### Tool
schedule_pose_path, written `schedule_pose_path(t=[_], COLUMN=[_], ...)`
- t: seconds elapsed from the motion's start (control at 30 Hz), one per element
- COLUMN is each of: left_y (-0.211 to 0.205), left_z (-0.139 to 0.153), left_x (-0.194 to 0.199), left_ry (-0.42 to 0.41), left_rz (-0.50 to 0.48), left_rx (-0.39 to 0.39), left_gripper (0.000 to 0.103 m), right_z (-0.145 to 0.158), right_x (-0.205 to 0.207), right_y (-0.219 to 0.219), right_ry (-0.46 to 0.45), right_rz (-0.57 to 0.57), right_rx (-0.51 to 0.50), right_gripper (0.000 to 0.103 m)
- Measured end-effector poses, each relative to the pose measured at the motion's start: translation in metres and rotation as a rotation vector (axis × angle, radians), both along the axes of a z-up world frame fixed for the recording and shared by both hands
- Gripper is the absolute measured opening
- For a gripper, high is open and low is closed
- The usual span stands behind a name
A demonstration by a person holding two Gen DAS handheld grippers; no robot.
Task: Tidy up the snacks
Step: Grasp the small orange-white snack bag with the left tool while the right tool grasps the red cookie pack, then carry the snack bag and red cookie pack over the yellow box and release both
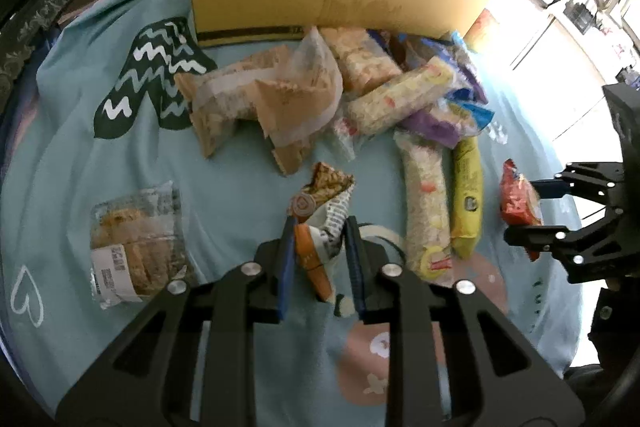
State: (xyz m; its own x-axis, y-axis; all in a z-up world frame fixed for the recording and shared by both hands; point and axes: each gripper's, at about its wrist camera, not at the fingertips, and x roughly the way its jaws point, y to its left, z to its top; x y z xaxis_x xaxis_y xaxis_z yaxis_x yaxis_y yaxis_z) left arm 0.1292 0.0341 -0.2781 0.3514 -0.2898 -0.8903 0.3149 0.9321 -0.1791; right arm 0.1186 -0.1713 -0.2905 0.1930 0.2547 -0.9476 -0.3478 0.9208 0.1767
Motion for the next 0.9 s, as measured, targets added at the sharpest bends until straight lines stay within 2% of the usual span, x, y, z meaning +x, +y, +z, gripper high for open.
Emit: schedule_pose_path(t=[0.03,0.07,0.13,0.17,0.2,0.27,0.33,0.47,0.53,0.6,0.67,0.7,0.77,0.83,0.87,0.9], left_y=[0.000,-0.001,-0.004,-0.005,-0.004,-0.003,-0.002,-0.001,-0.003,-0.006,-0.004,-0.001,0.004,0.002,0.000,-0.005], left_z=[-0.004,-0.011,-0.013,-0.013,-0.012,-0.009,0.000,0.015,0.010,-0.003,-0.011,-0.011,-0.011,-0.013,-0.015,-0.014], left_x=[0.001,0.003,-0.001,-0.002,-0.003,-0.003,-0.005,-0.003,-0.002,0.004,0.010,0.013,0.017,0.023,0.026,0.026], left_ry=[0.010,0.034,0.006,0.000,0.006,0.007,-0.012,-0.040,-0.020,0.015,0.036,0.033,0.033,0.045,0.048,0.029], left_rz=[0.003,0.009,0.004,0.005,-0.001,-0.005,-0.016,-0.005,-0.010,0.005,0.048,0.076,0.116,0.132,0.126,0.106], left_rx=[0.016,0.037,0.047,0.054,0.027,0.002,-0.023,-0.052,-0.036,0.003,0.003,-0.016,-0.073,-0.067,-0.051,-0.029], left_gripper=[0.034,0.053,0.064,0.049,0.032,0.022,0.020,0.020,0.021,0.025,0.066,0.071,0.074,0.073,0.069,0.059], right_z=[0.001,-0.001,-0.002,0.000,0.004,0.014,0.022,0.030,0.028,0.024,0.025,0.026,0.028,0.028,0.028,0.029], right_x=[-0.004,-0.008,-0.009,-0.009,-0.010,-0.011,-0.010,-0.010,-0.010,-0.011,-0.014,-0.017,-0.019,-0.018,-0.019,-0.019], right_y=[-0.007,-0.009,-0.012,-0.012,-0.013,-0.016,-0.019,-0.025,-0.027,-0.025,-0.024,-0.026,-0.028,-0.030,-0.032,-0.034], right_ry=[0.001,0.004,0.006,0.005,-0.002,-0.014,-0.024,-0.032,-0.017,-0.007,-0.006,-0.007,-0.010,-0.009,-0.009,-0.009], right_rz=[0.002,0.005,0.001,-0.002,-0.004,-0.008,-0.019,-0.034,-0.045,-0.050,-0.045,-0.043,-0.043,-0.054,-0.060,-0.066], right_rx=[-0.004,-0.015,-0.019,-0.010,0.000,0.016,0.031,0.046,0.045,0.040,0.038,0.037,0.032,0.029,0.029,0.028], right_gripper=[0.061,0.061,0.061,0.061,0.061,0.061,0.061,0.061,0.061,0.061,0.061,0.061,0.061,0.061,0.061,0.061])
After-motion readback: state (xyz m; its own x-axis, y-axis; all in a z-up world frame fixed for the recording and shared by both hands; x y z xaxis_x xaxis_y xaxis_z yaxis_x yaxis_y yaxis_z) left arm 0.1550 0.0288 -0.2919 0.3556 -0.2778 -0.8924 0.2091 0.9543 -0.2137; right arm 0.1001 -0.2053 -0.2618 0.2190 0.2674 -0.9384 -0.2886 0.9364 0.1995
